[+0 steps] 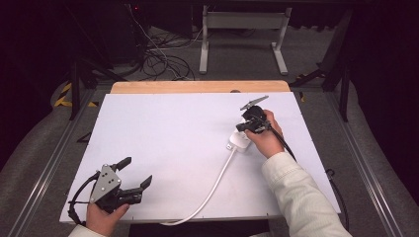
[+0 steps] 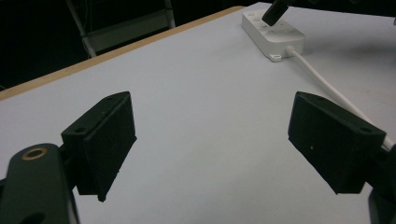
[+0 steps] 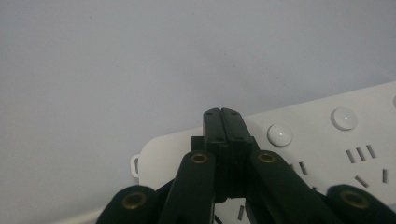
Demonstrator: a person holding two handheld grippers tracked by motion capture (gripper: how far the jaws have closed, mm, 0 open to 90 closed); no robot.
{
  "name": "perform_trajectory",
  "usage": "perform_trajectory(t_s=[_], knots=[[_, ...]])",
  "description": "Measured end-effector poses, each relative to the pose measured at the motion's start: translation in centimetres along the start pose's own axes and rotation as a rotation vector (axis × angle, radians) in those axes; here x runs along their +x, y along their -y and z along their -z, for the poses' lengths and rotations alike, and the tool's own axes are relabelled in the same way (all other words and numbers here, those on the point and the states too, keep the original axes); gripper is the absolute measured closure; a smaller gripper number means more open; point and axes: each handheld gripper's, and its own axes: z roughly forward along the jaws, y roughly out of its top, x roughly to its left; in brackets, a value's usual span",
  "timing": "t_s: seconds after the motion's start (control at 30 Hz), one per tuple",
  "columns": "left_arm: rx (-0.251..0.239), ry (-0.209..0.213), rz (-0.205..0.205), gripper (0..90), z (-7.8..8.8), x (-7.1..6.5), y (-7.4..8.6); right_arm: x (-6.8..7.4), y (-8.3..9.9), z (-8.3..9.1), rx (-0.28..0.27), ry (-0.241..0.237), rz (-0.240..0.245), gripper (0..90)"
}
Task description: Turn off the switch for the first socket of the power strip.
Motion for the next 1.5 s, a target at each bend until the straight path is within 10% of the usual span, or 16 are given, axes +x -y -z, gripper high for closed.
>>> perform_trajectory(t_s=[1.5], knots=[[0.000, 0.003, 0.000, 15.4, 0.02, -0.04, 0.01, 0.95, 0.11, -0.97, 0.044, 0.055, 0.061, 90.0]])
